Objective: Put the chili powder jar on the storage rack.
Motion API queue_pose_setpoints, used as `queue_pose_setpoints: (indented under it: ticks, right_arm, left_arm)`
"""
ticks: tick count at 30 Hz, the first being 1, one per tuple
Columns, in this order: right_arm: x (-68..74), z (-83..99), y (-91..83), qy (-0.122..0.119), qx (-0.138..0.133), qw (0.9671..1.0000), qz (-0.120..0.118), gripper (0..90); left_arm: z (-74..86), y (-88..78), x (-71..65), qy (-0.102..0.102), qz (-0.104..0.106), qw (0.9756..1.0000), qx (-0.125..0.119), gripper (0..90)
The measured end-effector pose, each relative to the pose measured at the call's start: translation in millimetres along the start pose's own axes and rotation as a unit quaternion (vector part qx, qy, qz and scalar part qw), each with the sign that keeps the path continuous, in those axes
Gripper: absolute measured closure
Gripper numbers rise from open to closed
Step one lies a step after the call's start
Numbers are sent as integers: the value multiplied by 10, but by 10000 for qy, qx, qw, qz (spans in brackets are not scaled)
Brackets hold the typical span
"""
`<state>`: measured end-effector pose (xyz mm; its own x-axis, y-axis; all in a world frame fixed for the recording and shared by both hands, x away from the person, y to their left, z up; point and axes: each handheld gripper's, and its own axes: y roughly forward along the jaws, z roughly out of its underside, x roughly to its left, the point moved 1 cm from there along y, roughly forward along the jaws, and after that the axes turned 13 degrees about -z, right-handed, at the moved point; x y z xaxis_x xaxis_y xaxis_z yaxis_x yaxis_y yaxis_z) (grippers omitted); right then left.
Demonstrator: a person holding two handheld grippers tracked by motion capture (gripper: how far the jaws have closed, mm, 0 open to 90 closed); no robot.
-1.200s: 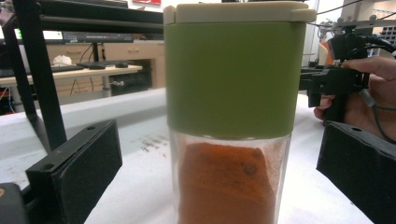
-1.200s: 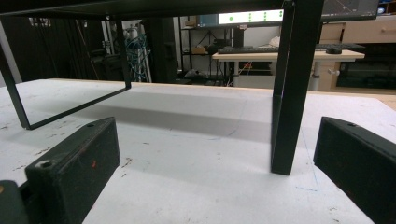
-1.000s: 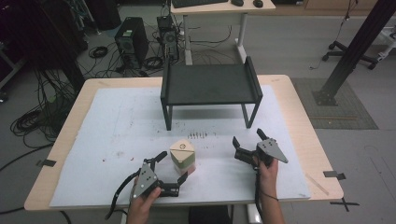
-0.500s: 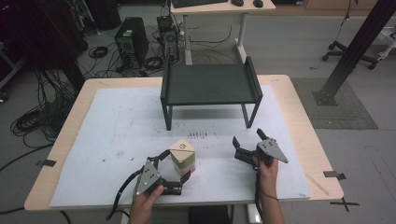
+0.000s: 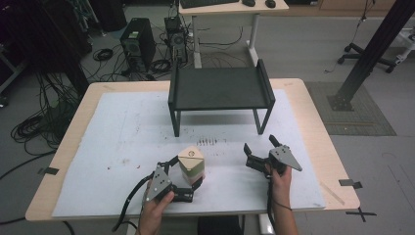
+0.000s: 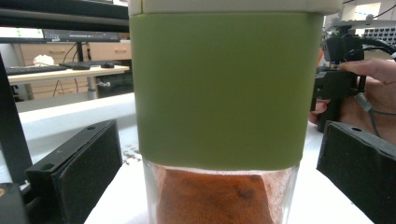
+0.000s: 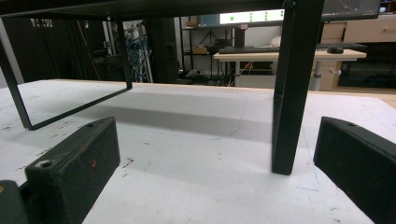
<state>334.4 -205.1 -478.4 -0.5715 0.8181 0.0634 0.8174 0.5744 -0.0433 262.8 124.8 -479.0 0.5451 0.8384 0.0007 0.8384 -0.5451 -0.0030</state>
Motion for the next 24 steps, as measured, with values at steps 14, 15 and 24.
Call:
queue_pose_setpoints:
  ticks: [14, 15, 24]
  right_arm:
    - [0, 0, -1, 2, -9, 10000, -4, 1]
    - [0, 0, -2, 2, -11, 10000, -2, 1]
    - [0, 1, -3, 7, -26, 10000, -3, 1]
  left_arm:
    - [-1, 101, -3, -22, 68, 10000, 25, 2]
    - [-1, 116, -2, -32, 82, 10000, 27, 2]
    - [0, 132, -1, -33, 99, 9999, 15, 2]
